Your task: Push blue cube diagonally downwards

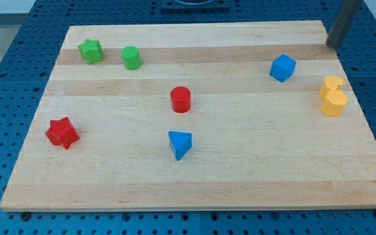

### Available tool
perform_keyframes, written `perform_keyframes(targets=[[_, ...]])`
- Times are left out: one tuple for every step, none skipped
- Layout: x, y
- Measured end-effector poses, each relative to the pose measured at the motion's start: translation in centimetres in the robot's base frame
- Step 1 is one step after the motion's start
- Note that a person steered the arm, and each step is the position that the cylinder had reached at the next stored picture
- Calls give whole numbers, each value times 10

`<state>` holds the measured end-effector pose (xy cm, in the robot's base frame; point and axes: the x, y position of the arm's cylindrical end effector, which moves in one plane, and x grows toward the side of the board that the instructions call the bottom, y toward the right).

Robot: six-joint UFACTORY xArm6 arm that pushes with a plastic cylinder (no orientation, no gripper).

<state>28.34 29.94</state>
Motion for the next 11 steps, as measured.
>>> perform_keyframes(targets=[[9, -16], [40, -58], [55, -111], [55, -205], [78, -242], [57, -210], [13, -182], [30, -128], [72, -116], [124, -166], [141, -214]])
